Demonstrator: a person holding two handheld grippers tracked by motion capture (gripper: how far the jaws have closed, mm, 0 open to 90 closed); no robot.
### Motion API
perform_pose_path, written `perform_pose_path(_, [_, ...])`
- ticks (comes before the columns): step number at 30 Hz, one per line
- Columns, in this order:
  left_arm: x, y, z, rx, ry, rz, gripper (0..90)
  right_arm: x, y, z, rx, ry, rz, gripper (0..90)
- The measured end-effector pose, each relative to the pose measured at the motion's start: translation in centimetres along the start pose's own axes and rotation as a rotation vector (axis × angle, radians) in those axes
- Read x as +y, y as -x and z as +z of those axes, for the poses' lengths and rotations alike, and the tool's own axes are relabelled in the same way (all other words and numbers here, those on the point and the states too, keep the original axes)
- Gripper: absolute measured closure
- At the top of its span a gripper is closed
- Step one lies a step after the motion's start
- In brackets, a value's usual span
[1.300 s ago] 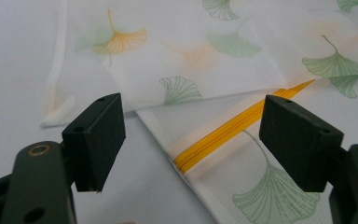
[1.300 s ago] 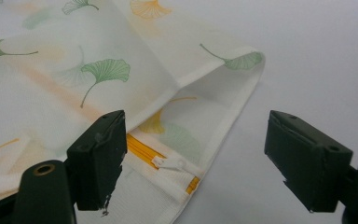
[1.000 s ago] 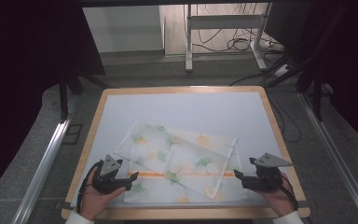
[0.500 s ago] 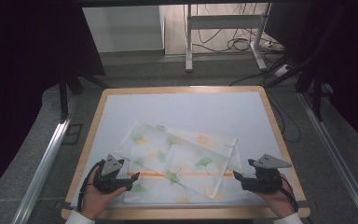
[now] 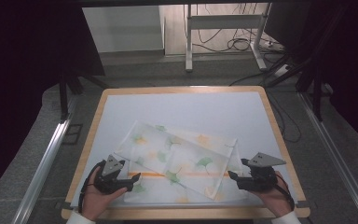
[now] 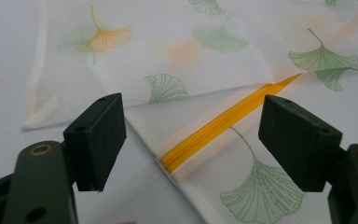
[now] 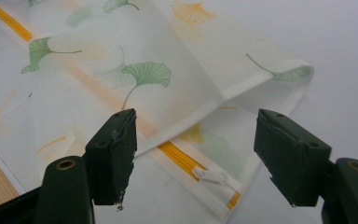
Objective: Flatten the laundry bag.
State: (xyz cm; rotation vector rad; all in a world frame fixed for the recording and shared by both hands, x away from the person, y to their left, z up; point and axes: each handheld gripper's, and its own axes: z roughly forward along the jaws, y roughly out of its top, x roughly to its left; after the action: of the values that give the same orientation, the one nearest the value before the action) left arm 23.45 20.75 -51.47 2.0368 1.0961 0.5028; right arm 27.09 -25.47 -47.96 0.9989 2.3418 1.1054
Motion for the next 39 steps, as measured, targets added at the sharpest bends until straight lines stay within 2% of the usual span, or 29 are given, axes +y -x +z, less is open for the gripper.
perform_pose_path(4, [0.0, 0.0, -0.1, -0.001, 0.003, -0.002, 22.8, 0.6, -0.4, 0.4, 0.015, -0.006, -0.018, 30.5])
perform_pose_path(7, [-0.1, 0.0, -0.1, -0.003, 0.005, -0.002, 22.8, 1.6, -1.3, 1.0, 0.028, -0.018, -0.055, 30.4])
perform_pose_path(17, [-0.2, 0.1, 0.0, -0.014, 0.001, 0.006, 22.8, 3.8, -3.8, 2.8, 0.076, -0.052, -0.122, 29.2])
perform_pose_path(20, [-0.2, 0.1, 0.0, -0.015, 0.0, 0.007, 22.8, 4.1, -4.3, 3.1, 0.088, -0.054, -0.13, 28.9])
perform_pose_path(21, [-0.2, 0.1, -0.1, -0.014, 0.001, 0.009, 22.8, 4.5, -4.9, 3.6, 0.105, -0.057, -0.141, 28.7])
perform_pose_path(24, [-0.2, 0.0, 0.0, -0.016, -0.001, 0.008, 22.9, 4.7, -5.6, 4.3, 0.124, -0.07, -0.152, 28.0])
perform_pose_path(39, [-0.2, 0.0, 0.0, -0.017, -0.008, 0.011, 22.8, 6.0, -8.3, 6.7, 0.156, -0.106, -0.195, 26.6])
